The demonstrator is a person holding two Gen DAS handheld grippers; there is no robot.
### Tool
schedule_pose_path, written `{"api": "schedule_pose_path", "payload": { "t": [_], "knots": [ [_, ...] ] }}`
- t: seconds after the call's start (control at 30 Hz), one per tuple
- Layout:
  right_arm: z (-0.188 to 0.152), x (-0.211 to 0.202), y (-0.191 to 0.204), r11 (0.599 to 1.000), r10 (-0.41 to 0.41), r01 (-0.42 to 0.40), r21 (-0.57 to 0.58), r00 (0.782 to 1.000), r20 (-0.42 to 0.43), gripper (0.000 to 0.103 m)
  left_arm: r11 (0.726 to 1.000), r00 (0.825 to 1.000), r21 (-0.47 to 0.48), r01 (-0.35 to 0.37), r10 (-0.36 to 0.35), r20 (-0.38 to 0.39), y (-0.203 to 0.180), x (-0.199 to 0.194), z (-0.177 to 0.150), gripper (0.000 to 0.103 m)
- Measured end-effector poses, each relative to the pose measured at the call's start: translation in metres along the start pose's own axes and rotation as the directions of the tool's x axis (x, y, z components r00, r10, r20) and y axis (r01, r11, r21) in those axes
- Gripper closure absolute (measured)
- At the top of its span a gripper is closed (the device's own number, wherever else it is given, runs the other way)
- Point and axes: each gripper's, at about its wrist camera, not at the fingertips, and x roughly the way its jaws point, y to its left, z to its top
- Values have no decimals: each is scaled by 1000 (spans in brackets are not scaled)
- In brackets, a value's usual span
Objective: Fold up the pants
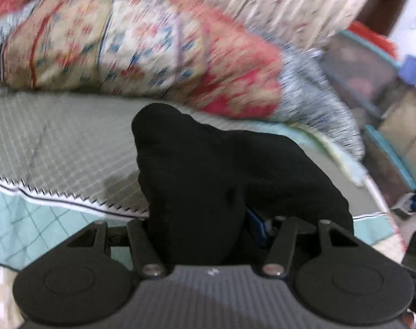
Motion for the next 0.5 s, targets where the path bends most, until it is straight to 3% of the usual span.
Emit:
{"api": "schedule_pose_path", "payload": {
  "t": [0.03,0.1,0.2,0.27,0.37,0.5],
  "knots": [
    [-3,10,-6,1000,-19,19,12,1000,-21,55,1000,1000,-6,-20,20,-20,6,11,-3,49],
    [-10,22,-18,997,-57,58,48,998,-35,51,997,997,0,-74,74,-33,14,28,-10,38],
    [-12,21,-30,989,-41,49,136,998,-56,42,995,995,-20,-93,93,-23,14,28,-17,29],
    [-14,14,-23,990,-81,87,111,995,-55,35,994,994,-20,-105,104,-22,8,17,-20,29],
    [-16,-10,-4,984,-165,167,67,986,-28,32,991,991,-13,-130,131,25,-1,-17,-26,27],
    [-31,-62,26,949,-314,313,18,949,33,30,992,989,-44,-118,121,90,-15,-75,-47,22]
  ]
}}
